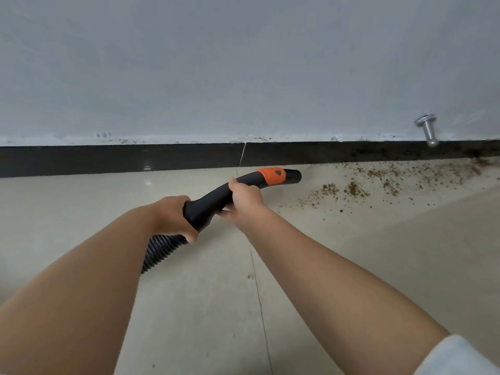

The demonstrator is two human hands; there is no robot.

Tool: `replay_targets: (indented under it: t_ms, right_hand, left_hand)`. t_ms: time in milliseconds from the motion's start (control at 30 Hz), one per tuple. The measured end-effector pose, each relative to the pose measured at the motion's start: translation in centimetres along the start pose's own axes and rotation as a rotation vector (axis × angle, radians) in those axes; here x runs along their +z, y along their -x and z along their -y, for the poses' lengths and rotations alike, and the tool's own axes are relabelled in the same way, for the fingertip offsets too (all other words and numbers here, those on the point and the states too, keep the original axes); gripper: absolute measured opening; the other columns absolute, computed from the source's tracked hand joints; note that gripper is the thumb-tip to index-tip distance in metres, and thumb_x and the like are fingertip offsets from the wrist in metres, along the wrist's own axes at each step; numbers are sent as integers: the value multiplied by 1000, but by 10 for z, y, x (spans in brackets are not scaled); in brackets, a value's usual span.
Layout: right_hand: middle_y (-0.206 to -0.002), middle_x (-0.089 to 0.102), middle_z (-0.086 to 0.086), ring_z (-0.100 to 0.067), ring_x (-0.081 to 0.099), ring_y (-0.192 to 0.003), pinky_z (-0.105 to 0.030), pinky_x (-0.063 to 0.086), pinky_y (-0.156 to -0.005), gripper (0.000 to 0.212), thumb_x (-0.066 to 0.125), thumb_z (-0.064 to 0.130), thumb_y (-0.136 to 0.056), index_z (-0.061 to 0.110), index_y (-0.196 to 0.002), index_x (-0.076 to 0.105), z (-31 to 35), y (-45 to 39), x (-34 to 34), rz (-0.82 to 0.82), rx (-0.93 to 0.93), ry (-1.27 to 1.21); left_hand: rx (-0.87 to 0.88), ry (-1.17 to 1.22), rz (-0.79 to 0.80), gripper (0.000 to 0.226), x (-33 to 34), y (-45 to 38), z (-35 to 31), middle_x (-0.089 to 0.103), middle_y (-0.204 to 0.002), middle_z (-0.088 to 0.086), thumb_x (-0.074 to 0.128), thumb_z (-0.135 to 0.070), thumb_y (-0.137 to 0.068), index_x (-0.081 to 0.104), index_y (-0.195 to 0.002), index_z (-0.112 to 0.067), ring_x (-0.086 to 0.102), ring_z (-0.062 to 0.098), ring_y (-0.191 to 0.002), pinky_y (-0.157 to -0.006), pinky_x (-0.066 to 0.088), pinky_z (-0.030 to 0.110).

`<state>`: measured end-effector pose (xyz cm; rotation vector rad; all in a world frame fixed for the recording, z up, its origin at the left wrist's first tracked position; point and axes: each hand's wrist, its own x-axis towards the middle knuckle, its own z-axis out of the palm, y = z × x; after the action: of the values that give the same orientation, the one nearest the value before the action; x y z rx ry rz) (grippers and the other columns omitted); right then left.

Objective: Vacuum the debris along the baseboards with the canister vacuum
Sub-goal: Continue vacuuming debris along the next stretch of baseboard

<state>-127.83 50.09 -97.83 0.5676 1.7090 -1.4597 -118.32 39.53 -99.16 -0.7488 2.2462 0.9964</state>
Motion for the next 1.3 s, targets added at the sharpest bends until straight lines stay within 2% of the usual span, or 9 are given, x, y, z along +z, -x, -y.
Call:
replay_targets:
  t_ms: [133,267,500,667,800,967,1100,1200,1300]
  right_hand:
    - [-130,49,-14,-35,50,-117,-45,55,-76,47,55,20,-93,5,-135,39,-25,0,36,35,10,-8]
    - [-130,50,-13,-34,50,-118,-46,53,-82,43,55,17,-94,6,-133,40,-52,9,63,105,77,-33]
    - [-131,48,-13,-34,48,-120,-46,52,-81,46,55,17,-94,6,-135,38,-68,14,77,207,93,-41]
    - [-130,46,-16,-34,47,-118,-42,52,-75,47,52,20,-95,6,-137,35,-45,8,60,209,46,-9]
    - [-110,49,-13,-32,53,-106,-45,54,-83,42,53,22,-95,6,-131,39,-22,-7,34,166,44,25]
    - [-127,50,-16,-31,53,-114,-43,53,-75,43,54,21,-95,6,-132,40,-6,-22,-8,173,12,-28]
    - [-130,50,-17,-32,53,-115,-44,53,-77,43,54,20,-94,6,-132,40,11,-35,-48,147,-9,-88]
    - [-128,50,-17,-32,53,-115,-43,51,-77,40,54,19,-95,4,-129,42,23,-45,-76,129,-25,-132]
    - [-128,51,-17,-33,54,-115,-44,50,-76,39,55,18,-94,4,-129,43,36,-55,-98,99,-36,-169]
  left_hand:
    - [-85,38,13,47,-10,7,42,60,-93,0,75,-18,-54,52,-94,-24,58,18,-88,-79,50,33]
    - [-177,20,19,47,-11,25,77,59,-94,0,75,-14,-61,52,-101,-23,58,18,-89,-80,49,33]
    - [-237,26,-49,46,-8,48,91,58,-94,0,74,-12,-65,51,-104,-19,56,18,-88,-72,45,28]
    - [-204,45,-136,43,-2,44,61,57,-89,1,74,-13,-64,50,-99,-15,56,18,-84,-66,44,26]
    - [-178,59,-186,43,8,30,27,55,-85,0,75,-16,-62,48,-96,-14,55,16,-77,-59,42,25]
    - [-118,24,-184,42,22,13,-13,55,-81,0,75,-17,-63,48,-95,-13,54,14,-73,-55,42,23]
    - [-41,-39,-174,46,34,-2,-53,53,-84,1,76,-20,-65,46,-98,-13,55,17,-79,-61,44,24]
    - [21,-48,-173,49,43,-15,-79,51,-82,-1,75,-21,-66,42,-101,-14,53,14,-74,-63,47,26]
    - [71,-26,-196,51,51,-25,-102,52,-84,0,74,-22,-68,38,-102,-12,56,18,-77,-69,50,32]
